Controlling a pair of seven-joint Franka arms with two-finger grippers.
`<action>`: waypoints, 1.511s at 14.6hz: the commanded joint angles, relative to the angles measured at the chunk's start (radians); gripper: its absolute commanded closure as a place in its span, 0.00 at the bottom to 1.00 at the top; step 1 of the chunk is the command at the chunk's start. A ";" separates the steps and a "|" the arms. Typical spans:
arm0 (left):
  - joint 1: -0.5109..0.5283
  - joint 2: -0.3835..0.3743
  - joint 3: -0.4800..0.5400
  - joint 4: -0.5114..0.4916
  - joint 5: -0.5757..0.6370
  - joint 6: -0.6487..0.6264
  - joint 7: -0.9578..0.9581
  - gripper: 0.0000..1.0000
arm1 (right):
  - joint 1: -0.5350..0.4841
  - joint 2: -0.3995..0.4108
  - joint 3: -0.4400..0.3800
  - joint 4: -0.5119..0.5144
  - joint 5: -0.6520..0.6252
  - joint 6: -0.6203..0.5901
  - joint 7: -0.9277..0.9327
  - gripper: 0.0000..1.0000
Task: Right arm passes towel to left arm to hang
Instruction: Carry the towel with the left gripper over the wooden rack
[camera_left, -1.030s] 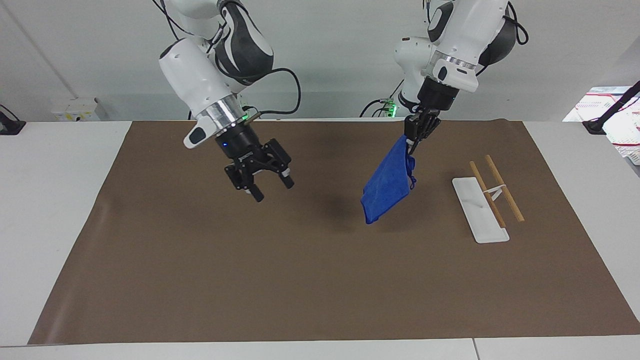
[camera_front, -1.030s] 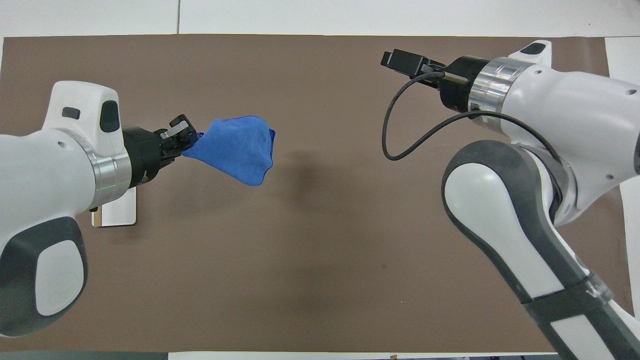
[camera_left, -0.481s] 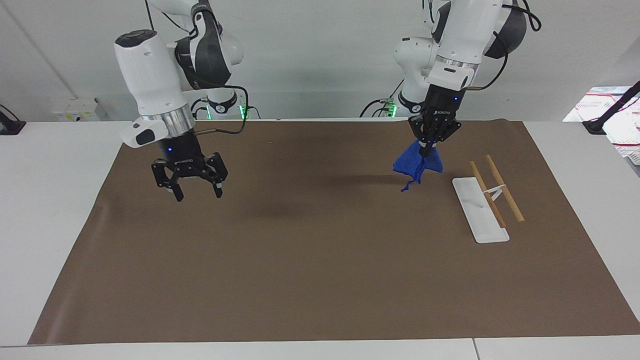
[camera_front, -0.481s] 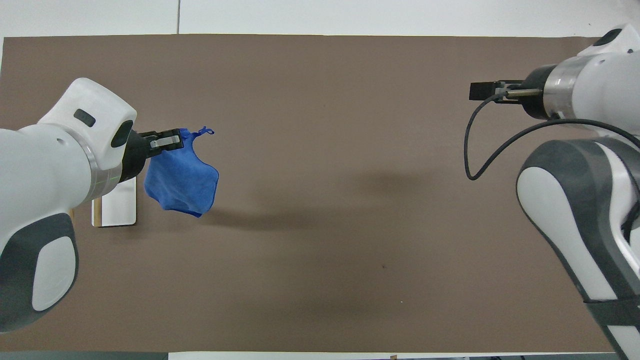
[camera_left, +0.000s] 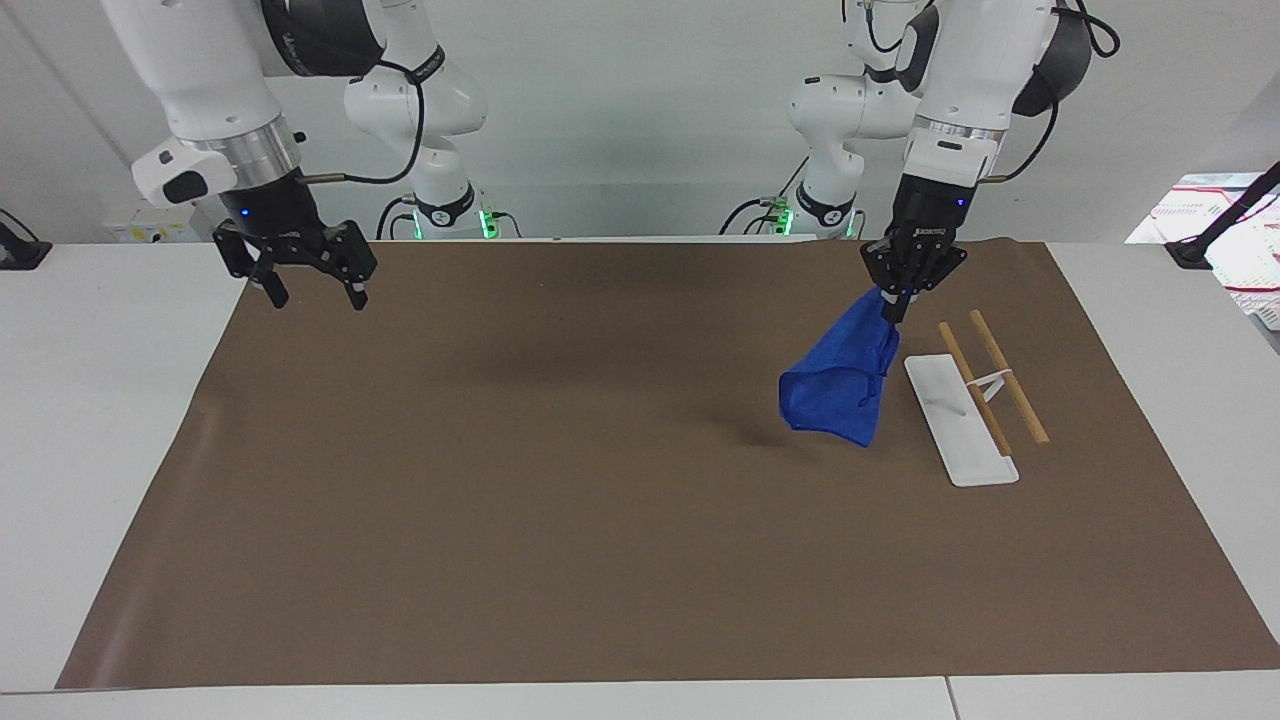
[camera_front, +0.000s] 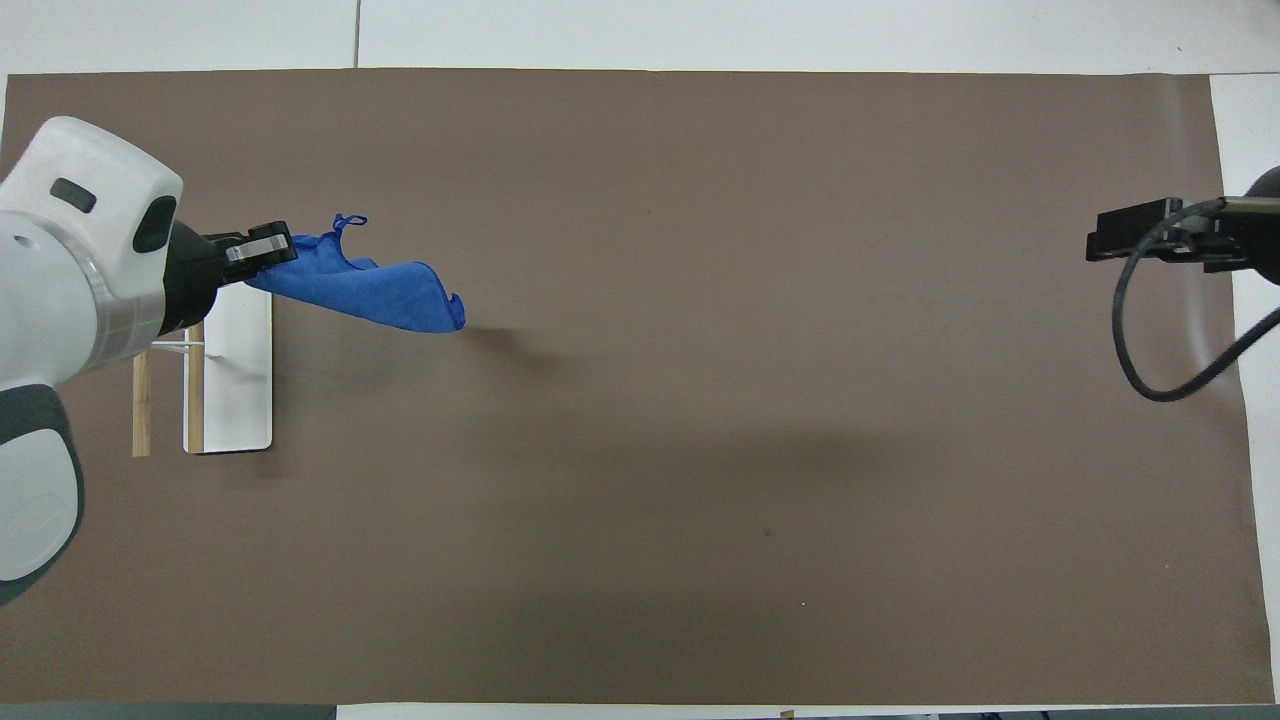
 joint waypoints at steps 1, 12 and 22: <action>0.056 0.010 -0.003 0.021 0.021 -0.028 -0.096 1.00 | -0.017 0.027 0.006 0.105 -0.064 -0.140 -0.013 0.00; 0.284 -0.021 -0.003 -0.045 0.021 -0.031 -0.480 1.00 | -0.034 0.019 0.009 0.083 -0.048 -0.212 -0.012 0.00; 0.339 -0.028 -0.009 -0.056 0.021 -0.031 -0.794 1.00 | -0.023 0.025 0.041 0.099 0.002 -0.240 -0.064 0.00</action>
